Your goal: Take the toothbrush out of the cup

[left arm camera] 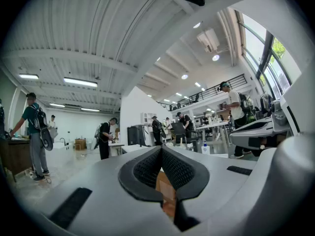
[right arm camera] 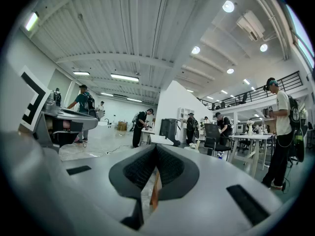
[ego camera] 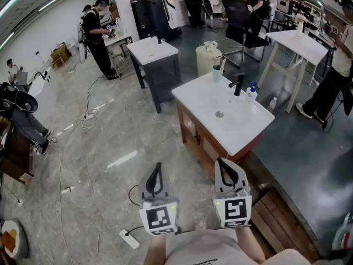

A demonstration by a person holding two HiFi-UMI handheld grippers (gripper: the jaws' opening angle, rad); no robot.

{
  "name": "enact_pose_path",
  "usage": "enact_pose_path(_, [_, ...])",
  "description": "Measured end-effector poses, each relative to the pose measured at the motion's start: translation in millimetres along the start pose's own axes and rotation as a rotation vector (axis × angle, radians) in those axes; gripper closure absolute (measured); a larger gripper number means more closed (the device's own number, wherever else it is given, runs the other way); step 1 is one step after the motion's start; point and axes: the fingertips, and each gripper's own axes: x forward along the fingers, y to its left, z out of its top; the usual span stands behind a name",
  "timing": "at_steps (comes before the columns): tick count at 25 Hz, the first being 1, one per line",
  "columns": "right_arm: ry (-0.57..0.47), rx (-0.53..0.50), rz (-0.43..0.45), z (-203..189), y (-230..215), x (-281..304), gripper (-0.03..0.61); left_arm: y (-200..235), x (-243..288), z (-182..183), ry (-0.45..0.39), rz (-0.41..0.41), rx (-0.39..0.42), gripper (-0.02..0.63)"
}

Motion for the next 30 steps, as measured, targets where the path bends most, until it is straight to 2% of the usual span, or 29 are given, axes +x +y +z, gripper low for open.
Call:
enact_pose_path(6, [-0.002,-0.049,0.021,0,-2,4,0.568,-3,11,0,-0.006,-0.002,-0.036,0.598])
enact_pose_path(11, [0.002,-0.052,0.030,0,-1,4,0.568,-7,15,-2,0.017,-0.015,-0.020,0.598])
enact_pose_path(18, [-0.042,0.038,0.055,-3,-2,11,0.568,-4,21,-2,0.010,-0.001,-0.041,0.598])
enact_pose_path(22, [-0.068,0.021,0.102,-3,0,16,0.568,1,32,-7,0.011,0.014,-0.053,0.598])
enact_pose_path(30, [-0.097,-0.011,0.052,-3,-38,68,0.568,-4,106,-1,-0.039,-0.041,-0.027,0.598])
